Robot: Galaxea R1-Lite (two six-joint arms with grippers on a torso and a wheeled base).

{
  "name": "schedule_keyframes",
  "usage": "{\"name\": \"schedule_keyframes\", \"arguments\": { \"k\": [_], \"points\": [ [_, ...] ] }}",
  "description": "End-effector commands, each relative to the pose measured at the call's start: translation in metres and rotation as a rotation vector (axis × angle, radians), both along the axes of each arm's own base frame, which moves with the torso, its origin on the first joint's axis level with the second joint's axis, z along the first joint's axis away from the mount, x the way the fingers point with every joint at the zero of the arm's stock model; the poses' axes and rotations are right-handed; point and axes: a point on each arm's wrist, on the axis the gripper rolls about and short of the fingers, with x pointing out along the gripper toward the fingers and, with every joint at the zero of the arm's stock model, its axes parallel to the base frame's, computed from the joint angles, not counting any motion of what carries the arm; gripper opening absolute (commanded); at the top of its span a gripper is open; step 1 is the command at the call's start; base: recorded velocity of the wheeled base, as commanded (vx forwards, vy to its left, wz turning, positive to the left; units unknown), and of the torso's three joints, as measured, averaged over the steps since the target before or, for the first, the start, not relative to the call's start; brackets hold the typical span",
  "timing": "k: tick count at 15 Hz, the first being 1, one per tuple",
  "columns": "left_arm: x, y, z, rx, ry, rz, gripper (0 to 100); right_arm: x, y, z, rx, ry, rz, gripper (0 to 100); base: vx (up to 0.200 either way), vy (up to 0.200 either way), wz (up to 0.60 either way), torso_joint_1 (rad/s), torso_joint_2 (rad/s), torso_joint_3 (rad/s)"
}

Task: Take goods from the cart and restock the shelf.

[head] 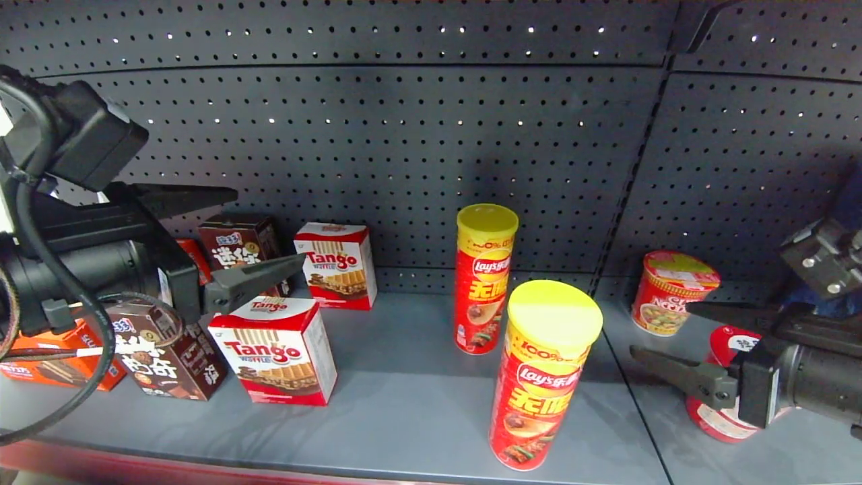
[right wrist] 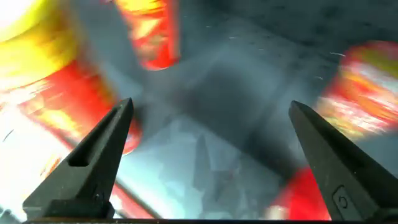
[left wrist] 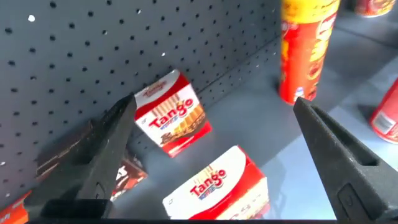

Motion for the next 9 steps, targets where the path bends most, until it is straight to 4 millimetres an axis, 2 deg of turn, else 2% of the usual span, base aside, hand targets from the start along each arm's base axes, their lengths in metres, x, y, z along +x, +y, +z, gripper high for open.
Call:
{"name": "schedule_keyframes", "arguments": {
  "k": [1,4,9],
  "points": [
    [-0.001,-0.003,-0.003,-0.003,0.013,-0.014,100,-0.003,0.004,-0.009,-0.045,0.011,0.045,100,0.000,0.000,0.00,0.000,0.00,0.000],
    [0.000,-0.003,-0.003,-0.004,0.016,-0.014,100,-0.007,0.009,-0.026,-0.137,0.027,0.112,100,0.000,0.000,0.00,0.000,0.00,0.000],
    [0.000,-0.003,-0.003,-0.005,0.016,-0.011,100,-0.003,0.017,-0.033,-0.171,0.055,0.136,100,0.000,0.000,0.00,0.000,0.00,0.000]
  ]
}}
